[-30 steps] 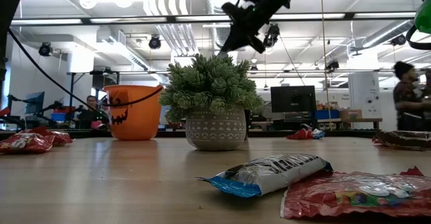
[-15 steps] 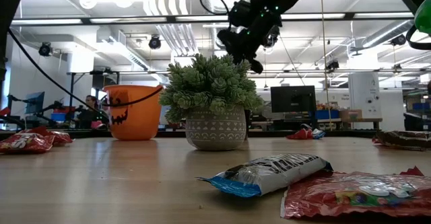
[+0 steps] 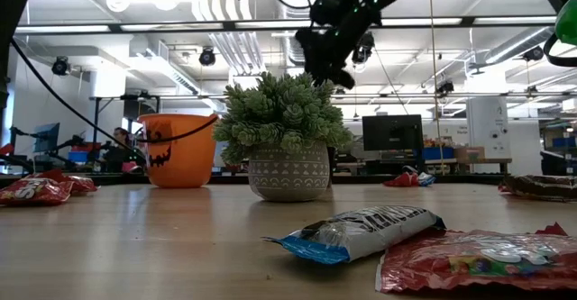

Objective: Organize candy in baskets
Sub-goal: Put the red candy into the orange bucket

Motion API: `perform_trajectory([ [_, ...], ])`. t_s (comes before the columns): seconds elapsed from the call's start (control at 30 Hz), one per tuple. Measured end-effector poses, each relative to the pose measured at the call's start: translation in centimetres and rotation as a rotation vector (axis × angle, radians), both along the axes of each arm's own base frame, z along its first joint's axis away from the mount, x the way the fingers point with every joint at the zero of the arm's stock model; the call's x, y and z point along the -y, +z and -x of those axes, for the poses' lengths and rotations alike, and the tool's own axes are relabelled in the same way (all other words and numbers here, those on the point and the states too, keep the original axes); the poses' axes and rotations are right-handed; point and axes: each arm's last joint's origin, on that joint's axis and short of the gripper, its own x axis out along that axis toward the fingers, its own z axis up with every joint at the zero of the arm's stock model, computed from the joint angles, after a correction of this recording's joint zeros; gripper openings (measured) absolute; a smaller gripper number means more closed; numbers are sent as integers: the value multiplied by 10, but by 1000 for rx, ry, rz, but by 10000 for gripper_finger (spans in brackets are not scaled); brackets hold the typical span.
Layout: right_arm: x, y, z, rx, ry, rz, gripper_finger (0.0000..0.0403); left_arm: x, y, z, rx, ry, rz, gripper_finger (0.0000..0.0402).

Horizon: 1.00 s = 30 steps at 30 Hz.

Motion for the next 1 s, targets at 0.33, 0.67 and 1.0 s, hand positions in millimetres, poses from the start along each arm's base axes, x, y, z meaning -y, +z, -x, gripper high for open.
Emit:
perform_trajectory([
  [0.33, -33, 87, 54, -38, 54, 44, 153, 0, 0, 0, 22, 29, 10, 174],
  [0.67, -63, 136, 109, -82, -117, 127, 153, 5, 22, 32, 118, 42, 8, 174],
  [1.0, -77, 135, 130, -117, -172, 76, 148, 15, 32, 84, 220, 103, 66, 174],
])
